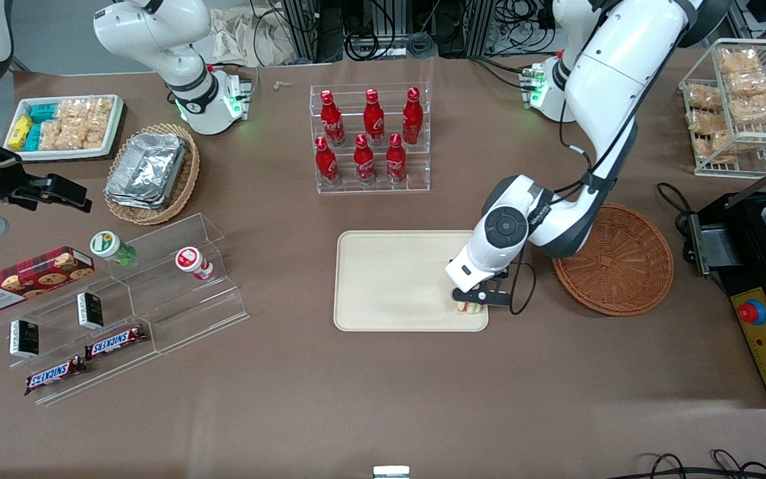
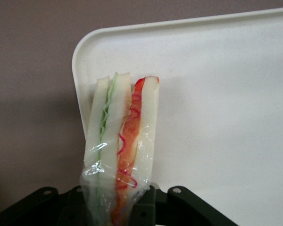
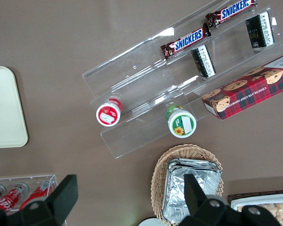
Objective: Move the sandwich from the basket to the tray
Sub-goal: 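Carry the held sandwich over the cream tray with the left gripper, then lower the sandwich onto the tray and open the left gripper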
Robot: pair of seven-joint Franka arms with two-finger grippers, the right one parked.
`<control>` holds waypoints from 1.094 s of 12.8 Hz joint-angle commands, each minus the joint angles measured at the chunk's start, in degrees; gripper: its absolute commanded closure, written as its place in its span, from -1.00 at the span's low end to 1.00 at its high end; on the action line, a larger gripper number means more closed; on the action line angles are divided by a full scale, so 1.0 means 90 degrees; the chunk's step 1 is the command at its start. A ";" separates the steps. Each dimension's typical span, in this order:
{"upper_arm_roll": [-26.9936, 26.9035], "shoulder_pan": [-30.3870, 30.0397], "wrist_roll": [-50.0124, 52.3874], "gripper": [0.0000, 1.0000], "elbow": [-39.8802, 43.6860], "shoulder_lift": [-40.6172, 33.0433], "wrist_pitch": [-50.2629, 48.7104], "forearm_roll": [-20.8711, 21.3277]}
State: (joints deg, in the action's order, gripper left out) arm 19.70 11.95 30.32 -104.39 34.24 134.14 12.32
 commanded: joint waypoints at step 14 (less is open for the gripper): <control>0.0037 0.0127 0.0499 -1.00 0.0659 -0.0726 -0.1557 0.0037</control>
State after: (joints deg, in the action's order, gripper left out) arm 20.04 12.72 33.29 -100.13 32.96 128.70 12.30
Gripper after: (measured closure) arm 0.000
